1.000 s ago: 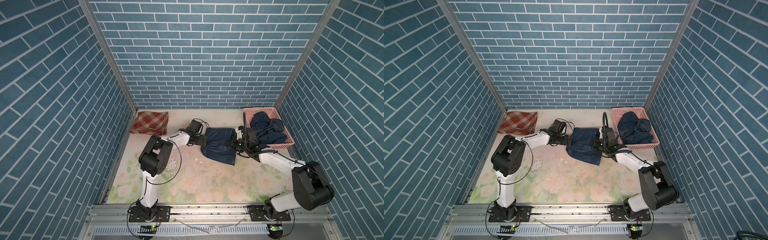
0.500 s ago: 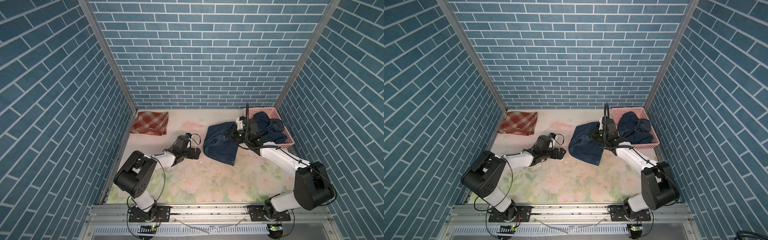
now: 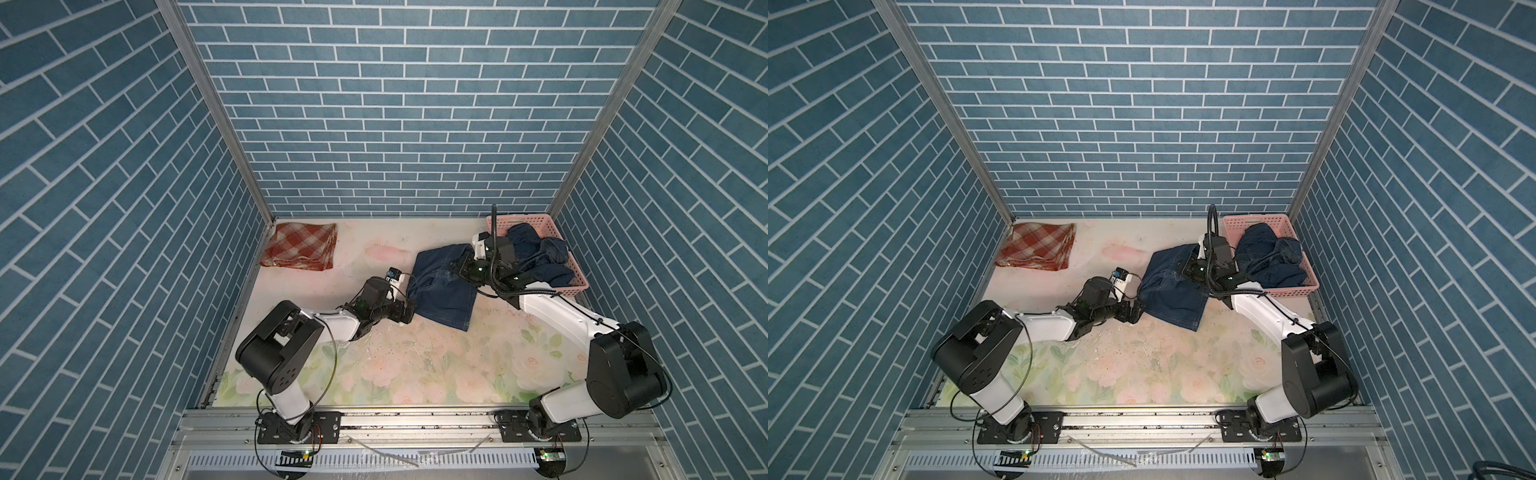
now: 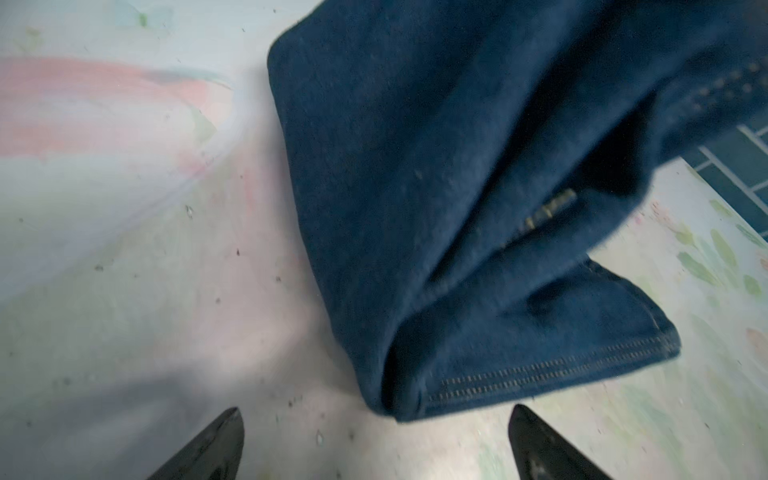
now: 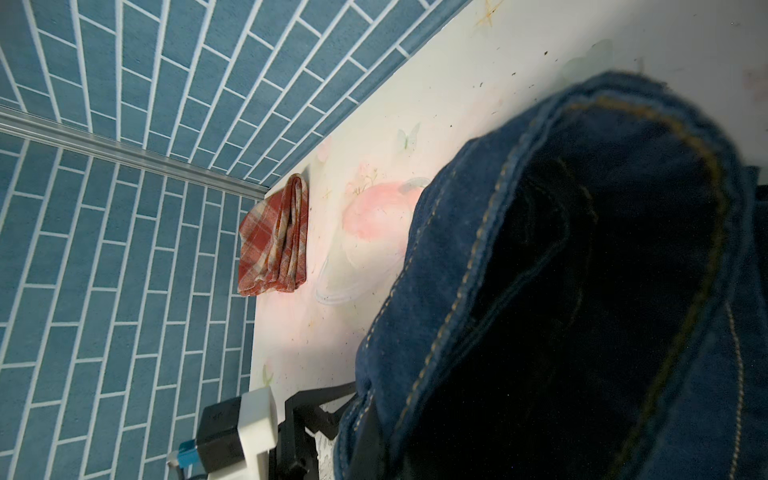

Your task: Fold and stack the skirts

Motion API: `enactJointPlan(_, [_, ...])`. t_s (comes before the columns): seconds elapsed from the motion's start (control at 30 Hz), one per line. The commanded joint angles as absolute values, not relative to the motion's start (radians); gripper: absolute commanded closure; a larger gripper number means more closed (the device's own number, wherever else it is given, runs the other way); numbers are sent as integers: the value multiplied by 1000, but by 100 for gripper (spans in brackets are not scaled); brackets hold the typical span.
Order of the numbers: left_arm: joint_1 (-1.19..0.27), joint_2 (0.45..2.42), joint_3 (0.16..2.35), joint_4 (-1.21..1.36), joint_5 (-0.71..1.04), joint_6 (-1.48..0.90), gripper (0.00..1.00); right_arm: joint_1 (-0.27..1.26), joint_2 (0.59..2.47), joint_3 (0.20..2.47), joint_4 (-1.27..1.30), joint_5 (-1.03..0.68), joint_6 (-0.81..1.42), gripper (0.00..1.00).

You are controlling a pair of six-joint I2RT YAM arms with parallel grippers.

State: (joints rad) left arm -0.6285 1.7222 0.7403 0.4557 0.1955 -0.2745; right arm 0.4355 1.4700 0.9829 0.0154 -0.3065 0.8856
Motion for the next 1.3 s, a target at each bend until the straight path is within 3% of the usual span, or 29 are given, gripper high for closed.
enactJointPlan(0.0, [-635, 1789, 810, 443, 129, -286, 0, 428, 1423, 1015, 17, -295, 899, 100])
enactJointPlan(0.37, [-635, 1830, 849, 285, -81, -374, 9, 418, 1362, 954, -4, -281, 883, 100])
enactJointPlan(0.63, [-636, 1854, 838, 295, -81, -467, 20, 419, 1350, 897, 13, -270, 894, 100])
enactJointPlan(0.97, [-635, 1848, 833, 332, -41, -504, 46, 467, 1350, 779, 131, -201, 1011, 100])
enactJointPlan(1.27, [-636, 1853, 833, 355, -23, -539, 47, 534, 1327, 638, 258, -56, 1149, 100])
